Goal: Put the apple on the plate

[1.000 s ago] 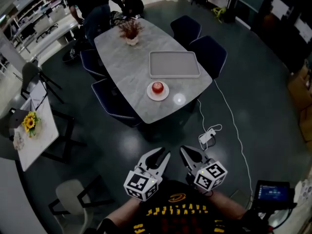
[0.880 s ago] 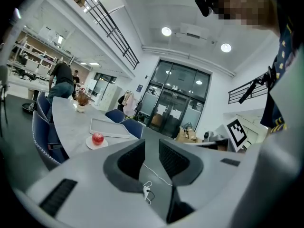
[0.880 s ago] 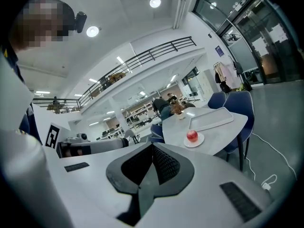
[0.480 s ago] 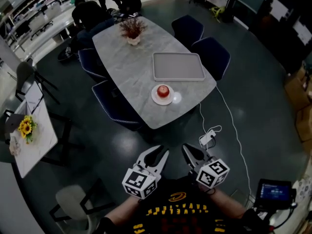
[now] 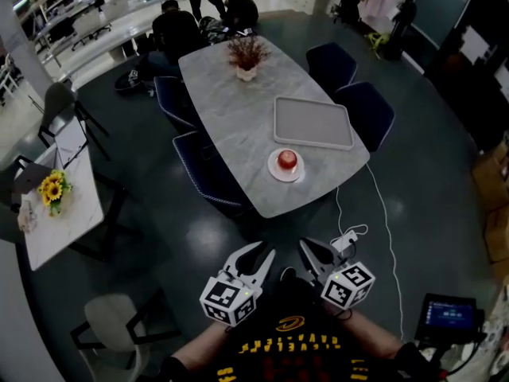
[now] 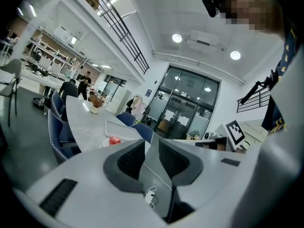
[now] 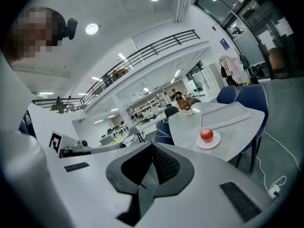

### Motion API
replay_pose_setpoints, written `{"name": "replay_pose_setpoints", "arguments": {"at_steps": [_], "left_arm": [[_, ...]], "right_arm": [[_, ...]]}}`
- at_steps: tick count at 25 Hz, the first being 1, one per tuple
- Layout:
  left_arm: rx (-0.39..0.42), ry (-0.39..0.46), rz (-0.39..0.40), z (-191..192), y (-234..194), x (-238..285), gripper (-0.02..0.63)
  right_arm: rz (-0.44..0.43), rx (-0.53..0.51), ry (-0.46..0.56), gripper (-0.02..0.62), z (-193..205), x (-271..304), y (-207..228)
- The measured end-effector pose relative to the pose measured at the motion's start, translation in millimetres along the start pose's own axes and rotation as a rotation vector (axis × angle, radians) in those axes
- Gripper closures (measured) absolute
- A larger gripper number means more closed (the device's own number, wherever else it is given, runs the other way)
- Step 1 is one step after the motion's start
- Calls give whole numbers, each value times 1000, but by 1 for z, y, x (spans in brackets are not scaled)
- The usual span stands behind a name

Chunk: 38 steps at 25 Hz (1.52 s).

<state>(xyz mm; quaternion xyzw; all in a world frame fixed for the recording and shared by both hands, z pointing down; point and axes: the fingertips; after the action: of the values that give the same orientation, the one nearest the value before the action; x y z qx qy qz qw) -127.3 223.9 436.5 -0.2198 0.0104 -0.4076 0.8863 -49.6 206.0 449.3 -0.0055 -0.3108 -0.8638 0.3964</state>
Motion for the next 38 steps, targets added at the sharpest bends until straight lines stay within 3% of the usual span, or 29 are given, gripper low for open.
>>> {"name": "replay_pose_setpoints", "arguments": {"at_steps": [14,19,25,34,38], "left_arm": [[27,-17,-27,-17,-22,33,511],[9,-32,-44,-19,-35,61,511],[-21,-83,-56,-20,-55,135,511],[-73,-102,-74,-18,-68,154,511],[-91,-106,-111,-23,-79,188,511]], "right_arm": [[-24,37,55,589,-31,26,30],[-22,68,47,589,-42,40,58],[-23,120,23,589,-69,68,123],[16,179,16,589,-72,75,150],[14,186,-13,589,-86,84,185]]}}
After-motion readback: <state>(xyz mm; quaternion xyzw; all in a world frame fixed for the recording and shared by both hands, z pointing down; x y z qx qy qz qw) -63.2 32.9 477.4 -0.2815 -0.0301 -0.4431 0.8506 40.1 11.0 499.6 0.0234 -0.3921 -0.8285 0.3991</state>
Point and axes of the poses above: the fingertips, and each gripper's own axes: x forward along the fingers, y to its right, z out of its underside, and after that the axes turned 4 degrees about x, right-handed
